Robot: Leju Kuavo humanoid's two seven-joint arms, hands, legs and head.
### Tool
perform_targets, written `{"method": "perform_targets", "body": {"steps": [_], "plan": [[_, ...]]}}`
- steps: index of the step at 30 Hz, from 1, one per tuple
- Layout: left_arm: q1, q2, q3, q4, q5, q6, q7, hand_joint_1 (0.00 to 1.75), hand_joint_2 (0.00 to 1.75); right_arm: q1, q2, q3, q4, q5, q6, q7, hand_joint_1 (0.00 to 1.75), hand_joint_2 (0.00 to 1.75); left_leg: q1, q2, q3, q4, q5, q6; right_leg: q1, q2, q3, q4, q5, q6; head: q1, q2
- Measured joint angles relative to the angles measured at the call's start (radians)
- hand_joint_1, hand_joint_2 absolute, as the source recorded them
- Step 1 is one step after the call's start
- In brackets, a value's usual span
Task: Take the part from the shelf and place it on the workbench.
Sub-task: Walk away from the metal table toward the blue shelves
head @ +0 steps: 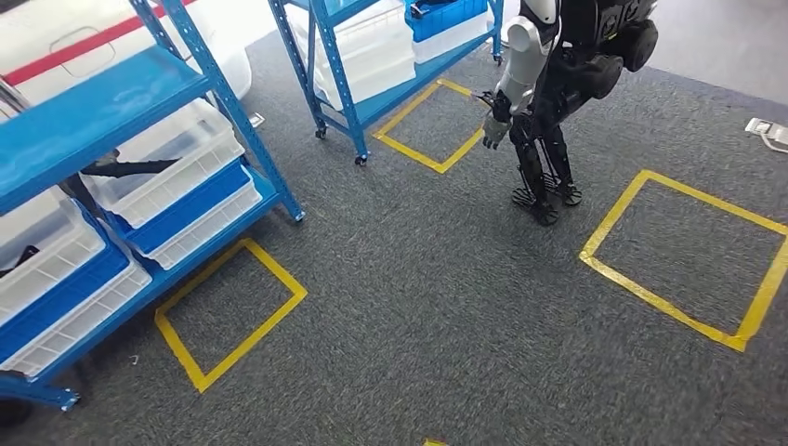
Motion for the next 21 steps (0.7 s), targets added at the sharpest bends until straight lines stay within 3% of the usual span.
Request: {"method": "perform_targets", "body": {"steps": [1,3,4,5,6,7,8,10,11,12,13,14,15,16,17,18,19,20,21], "plan": [[0.001,-0.001,0.000,-0.001,0.000,-0.001,0.001,0.00,0.00,0.000,-0.001,0.002,0.000,0.000,0.000,0.000,0.00,0.00,0.000,0.041,-0.029,0.050,-0.022,0.007,0.002,-0.015,-0.001,0.001,0.002,-0.009,-0.005,0.000],[-0.003,-0.004,0.000,-0.001,0.000,-0.002,0.002,0.00,0.00,0.009,-0.002,0.004,0.000,0.001,-0.001,0.000,0.00,0.00,-0.003,0.130,-0.110,0.212,-0.090,0.028,0.020,-0.047,0.006,-0.008,0.004,-0.006,-0.013,0.000],[-0.007,-0.003,0.001,-0.001,0.000,-0.002,0.002,0.00,0.00,0.012,0.004,0.005,0.001,0.000,-0.001,-0.001,0.00,0.00,-0.012,0.150,-0.150,0.297,-0.123,0.035,0.032,-0.067,0.009,-0.012,0.002,0.007,-0.013,0.000],[-0.010,-0.004,0.001,-0.001,0.000,-0.002,0.002,0.00,0.00,0.016,0.005,0.006,0.001,0.000,-0.001,-0.001,0.00,0.00,-0.024,0.155,-0.173,0.350,-0.140,0.041,0.042,-0.086,0.013,-0.016,0.001,0.020,-0.012,0.000],[-0.011,-0.006,0.001,-0.001,0.000,-0.002,0.002,0.00,0.00,0.015,0.008,0.008,0.001,0.000,-0.001,0.000,0.00,0.00,-0.040,0.155,-0.173,0.366,-0.139,0.050,0.052,-0.105,0.017,-0.017,-0.001,0.027,-0.011,0.000],[-0.011,-0.006,0.001,-0.001,0.000,-0.002,0.002,0.00,0.00,0.012,0.010,0.010,0.001,0.000,-0.001,0.000,0.00,0.00,-0.060,0.155,-0.155,0.349,-0.124,0.064,0.062,-0.122,0.024,-0.018,-0.004,0.033,-0.011,0.000],[-0.010,-0.007,0.001,-0.001,0.000,-0.003,0.002,0.00,0.00,0.008,0.012,0.011,0.001,0.000,-0.001,-0.001,0.00,0.00,-0.082,0.157,-0.115,0.290,-0.091,0.086,0.069,-0.137,0.036,-0.024,-0.005,0.036,-0.010,0.000],[-0.007,-0.004,0.001,-0.001,-0.001,-0.007,0.004,0.00,0.00,-0.001,0.018,0.013,0.000,0.000,-0.001,-0.001,0.00,0.00,-0.134,0.186,-0.026,0.140,-0.018,0.146,0.079,-0.164,0.071,-0.052,-0.005,0.037,-0.010,0.000],[-0.004,-0.001,0.001,-0.001,-0.001,-0.009,0.005,0.00,0.00,-0.004,0.024,0.013,0.000,-0.001,-0.001,0.000,0.00,0.00,-0.158,0.207,0.004,0.076,0.007,0.166,0.081,-0.176,0.089,-0.071,-0.003,0.041,-0.009,0.000],[-0.001,0.004,0.000,-0.001,-0.002,-0.011,0.006,0.00,0.00,-0.008,0.031,0.013,-0.001,-0.001,0.000,0.000,0.00,0.00,-0.175,0.225,0.017,0.032,0.018,0.174,0.080,-0.188,0.105,-0.089,0.000,0.045,-0.008,0.000],[0.002,0.008,0.000,0.000,-0.003,-0.013,0.007,0.00,0.00,-0.013,0.037,0.014,-0.002,-0.001,0.001,0.000,0.00,0.00,-0.189,0.237,0.023,-0.010,0.022,0.170,0.078,-0.203,0.123,-0.109,0.002,0.049,-0.008,0.000],[0.004,0.008,0.000,-0.001,-0.003,-0.014,0.007,0.00,0.00,-0.021,0.040,0.014,-0.004,-0.002,0.001,0.000,0.00,0.00,-0.192,0.234,0.037,-0.054,0.020,0.158,0.082,-0.218,0.147,-0.134,0.001,0.053,-0.009,0.000],[0.007,0.006,0.000,-0.002,-0.003,-0.015,0.007,0.00,0.00,-0.022,0.038,0.014,-0.004,-0.002,0.002,0.000,0.00,0.00,-0.180,0.221,0.072,-0.139,0.025,0.161,0.089,-0.208,0.172,-0.149,0.000,0.049,-0.012,0.000],[0.009,0.002,0.000,-0.002,-0.003,-0.016,0.007,0.00,0.00,-0.019,0.037,0.014,-0.005,-0.003,0.002,0.000,0.00,0.00,-0.165,0.205,0.109,-0.221,0.041,0.162,0.095,-0.177,0.188,-0.143,-0.010,0.048,-0.011,-0.001],[0.008,-0.003,0.000,-0.003,-0.002,-0.016,0.007,0.00,0.00,-0.018,0.035,0.014,-0.005,-0.004,0.002,0.000,0.00,0.00,-0.143,0.186,0.142,-0.291,0.060,0.166,0.099,-0.136,0.187,-0.108,-0.034,0.047,-0.007,-0.001],[0.005,-0.007,0.000,-0.004,-0.002,-0.016,0.008,0.00,0.00,-0.013,0.032,0.015,-0.005,-0.005,0.002,0.000,0.00,0.00,-0.121,0.167,0.161,-0.339,0.084,0.163,0.098,-0.090,0.161,-0.038,-0.075,0.049,-0.004,-0.001],[0.000,-0.009,0.000,-0.004,-0.001,-0.017,0.010,0.00,0.00,-0.015,0.031,0.016,-0.007,-0.006,0.002,0.001,0.00,0.00,-0.110,0.152,0.156,-0.342,0.105,0.148,0.095,-0.067,0.128,0.041,-0.126,0.055,0.004,-0.001],[-0.002,-0.012,0.000,-0.004,-0.001,-0.017,0.011,0.00,0.00,-0.021,0.027,0.016,-0.007,-0.007,0.002,0.002,0.00,0.00,-0.100,0.139,0.147,-0.338,0.121,0.136,0.093,-0.060,0.102,0.104,-0.169,0.057,0.006,0.000],[-0.002,-0.014,0.000,-0.005,0.000,-0.017,0.012,0.00,0.00,-0.021,0.022,0.016,-0.007,-0.007,0.002,0.002,0.00,0.00,-0.090,0.124,0.137,-0.328,0.139,0.122,0.093,-0.060,0.095,0.134,-0.190,0.061,0.006,0.000]]}}
